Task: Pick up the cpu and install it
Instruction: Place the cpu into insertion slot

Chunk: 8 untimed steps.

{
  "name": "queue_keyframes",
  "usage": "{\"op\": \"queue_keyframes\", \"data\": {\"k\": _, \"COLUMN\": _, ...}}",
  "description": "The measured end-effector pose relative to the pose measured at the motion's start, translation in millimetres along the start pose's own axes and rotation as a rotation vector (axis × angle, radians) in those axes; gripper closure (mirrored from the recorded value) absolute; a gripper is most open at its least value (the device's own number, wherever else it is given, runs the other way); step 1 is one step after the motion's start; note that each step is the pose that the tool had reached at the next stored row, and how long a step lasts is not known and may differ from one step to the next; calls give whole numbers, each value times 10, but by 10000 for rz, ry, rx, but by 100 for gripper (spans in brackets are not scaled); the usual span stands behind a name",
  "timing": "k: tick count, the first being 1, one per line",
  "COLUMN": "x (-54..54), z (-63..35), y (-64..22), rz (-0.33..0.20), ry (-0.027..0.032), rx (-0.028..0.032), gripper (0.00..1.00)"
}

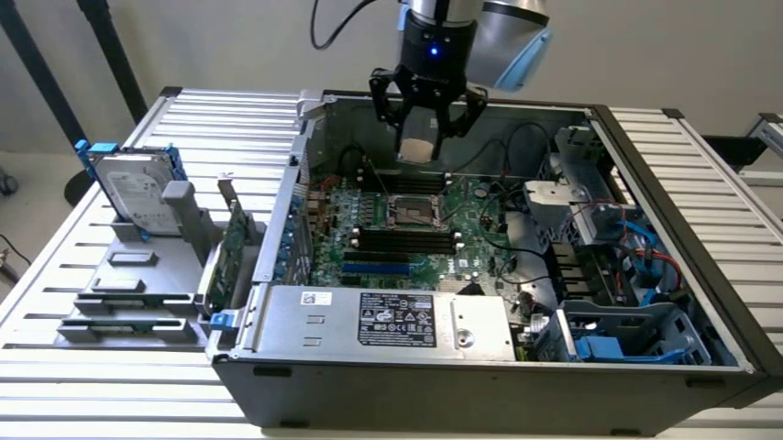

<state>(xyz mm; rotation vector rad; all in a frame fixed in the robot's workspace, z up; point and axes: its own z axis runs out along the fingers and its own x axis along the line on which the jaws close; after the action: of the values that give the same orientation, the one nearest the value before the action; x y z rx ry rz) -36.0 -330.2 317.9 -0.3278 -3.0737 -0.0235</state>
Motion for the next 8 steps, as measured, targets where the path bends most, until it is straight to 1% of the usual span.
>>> {"op": "queue_keyframes", "data": {"k": 8, "x": -2, "z": 28, "y": 0, "rz": 1384, "ry": 47, "rx": -59, "gripper": 45}}
